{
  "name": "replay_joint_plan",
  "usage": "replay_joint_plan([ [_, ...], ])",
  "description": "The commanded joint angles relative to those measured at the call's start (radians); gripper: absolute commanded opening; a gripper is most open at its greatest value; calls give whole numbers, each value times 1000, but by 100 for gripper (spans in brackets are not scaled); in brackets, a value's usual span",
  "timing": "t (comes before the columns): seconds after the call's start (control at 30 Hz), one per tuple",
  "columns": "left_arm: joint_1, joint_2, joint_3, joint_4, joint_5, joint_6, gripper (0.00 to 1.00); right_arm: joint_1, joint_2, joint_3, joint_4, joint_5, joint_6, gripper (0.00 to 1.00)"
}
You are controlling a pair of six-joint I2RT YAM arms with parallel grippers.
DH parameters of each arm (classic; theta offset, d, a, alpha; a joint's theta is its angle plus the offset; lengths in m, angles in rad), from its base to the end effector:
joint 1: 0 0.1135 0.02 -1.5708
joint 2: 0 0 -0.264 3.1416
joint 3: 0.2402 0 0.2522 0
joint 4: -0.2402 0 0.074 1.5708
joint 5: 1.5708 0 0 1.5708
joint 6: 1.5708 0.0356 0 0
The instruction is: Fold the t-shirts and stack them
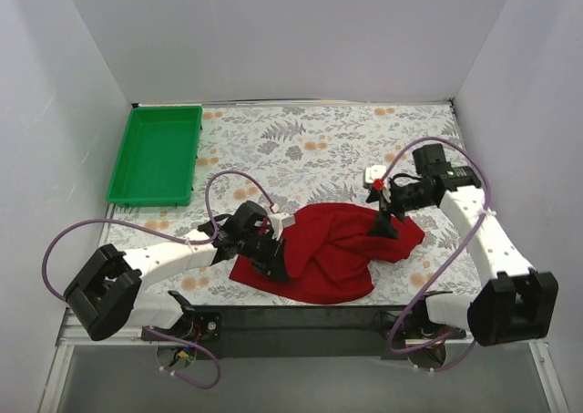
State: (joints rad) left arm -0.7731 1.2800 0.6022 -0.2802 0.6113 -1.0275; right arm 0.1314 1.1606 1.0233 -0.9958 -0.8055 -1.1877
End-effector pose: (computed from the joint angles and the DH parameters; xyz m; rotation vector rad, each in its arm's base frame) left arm 0.1518 -0.1767 0.1752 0.0773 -2.7883 1.2322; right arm 0.2023 0.0526 0.2921 -1.5879 1.6908 0.5909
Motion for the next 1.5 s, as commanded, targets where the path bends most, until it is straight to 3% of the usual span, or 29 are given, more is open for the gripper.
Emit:
replay_joint_plan([
  [0.0, -29, -7, 48, -48, -36, -14, 10, 91, 144, 92, -1, -106, 100, 84],
  [0.1, -37, -25, 94, -95, -90, -25, 42, 151, 285, 199, 37, -90, 198, 81],
  [0.17, -37, -91, 113, -135, -209, -39, 50, 181, 353, 293, 42, -74, 221, 78],
  [0.2, -37, -120, 120, -148, -258, -45, 58, 216, 417, 322, 52, -66, 246, 78],
  [0.43, -34, -407, 130, -220, -701, -86, 74, 419, 640, 507, 80, 51, 254, 74],
  [0.5, -32, -494, 117, -211, -801, -94, 76, 493, 687, 544, 88, 84, 232, 74],
  [0.67, -32, -614, 65, -163, -867, -62, 77, 620, 770, 603, 117, 135, 189, 73],
  [0.9, -32, -705, 62, -201, -982, -40, 76, 700, 879, 676, 123, 178, 151, 63],
  [1.13, -32, -896, 53, -218, -1263, -42, 76, 758, 939, 712, 128, 147, 143, 57],
  [1.47, -32, -1044, 22, -172, -1299, -46, 73, 817, 1096, 854, 129, 155, 211, 53],
])
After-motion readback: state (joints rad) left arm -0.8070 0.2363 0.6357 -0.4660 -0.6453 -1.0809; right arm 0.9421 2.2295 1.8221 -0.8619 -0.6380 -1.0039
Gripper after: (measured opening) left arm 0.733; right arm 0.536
